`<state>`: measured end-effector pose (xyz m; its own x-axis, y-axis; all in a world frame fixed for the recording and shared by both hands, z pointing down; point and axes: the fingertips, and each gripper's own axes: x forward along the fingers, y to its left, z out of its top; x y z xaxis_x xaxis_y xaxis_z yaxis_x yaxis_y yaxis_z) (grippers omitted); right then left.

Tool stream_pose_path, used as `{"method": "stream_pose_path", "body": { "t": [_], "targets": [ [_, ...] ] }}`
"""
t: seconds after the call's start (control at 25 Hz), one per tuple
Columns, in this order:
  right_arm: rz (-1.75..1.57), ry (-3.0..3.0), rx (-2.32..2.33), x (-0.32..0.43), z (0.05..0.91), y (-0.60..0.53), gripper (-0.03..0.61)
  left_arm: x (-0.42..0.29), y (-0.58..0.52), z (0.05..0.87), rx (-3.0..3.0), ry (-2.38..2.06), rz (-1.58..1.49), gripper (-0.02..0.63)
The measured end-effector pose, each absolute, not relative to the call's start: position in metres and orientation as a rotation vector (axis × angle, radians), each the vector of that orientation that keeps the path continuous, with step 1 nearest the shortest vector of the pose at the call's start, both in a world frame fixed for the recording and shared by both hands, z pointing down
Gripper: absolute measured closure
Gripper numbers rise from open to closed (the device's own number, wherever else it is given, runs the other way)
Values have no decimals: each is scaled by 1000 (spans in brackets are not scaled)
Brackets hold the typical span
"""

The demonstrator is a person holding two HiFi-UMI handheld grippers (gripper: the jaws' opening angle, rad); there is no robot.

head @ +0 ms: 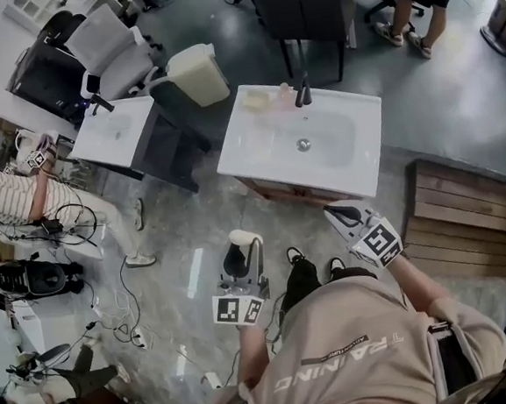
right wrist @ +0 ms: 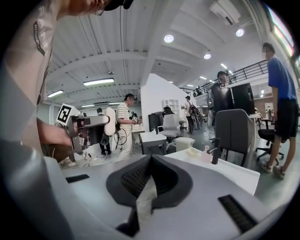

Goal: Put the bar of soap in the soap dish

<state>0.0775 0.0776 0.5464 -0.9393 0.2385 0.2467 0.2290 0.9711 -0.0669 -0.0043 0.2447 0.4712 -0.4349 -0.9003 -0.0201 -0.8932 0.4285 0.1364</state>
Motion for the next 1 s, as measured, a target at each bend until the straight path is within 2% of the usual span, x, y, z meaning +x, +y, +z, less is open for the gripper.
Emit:
{"method": "stream_pose_path", "body": {
  "t": [0.56, 1.0],
  "targets": [
    [59, -2922, -61, -33, 517, 71, 566, -126, 227, 460, 1926, -2462, -126, 437],
    [61, -2875, 50, -77, 521, 66, 566, -182, 203, 470, 2026, -2317, -148, 437]
  ]
}}
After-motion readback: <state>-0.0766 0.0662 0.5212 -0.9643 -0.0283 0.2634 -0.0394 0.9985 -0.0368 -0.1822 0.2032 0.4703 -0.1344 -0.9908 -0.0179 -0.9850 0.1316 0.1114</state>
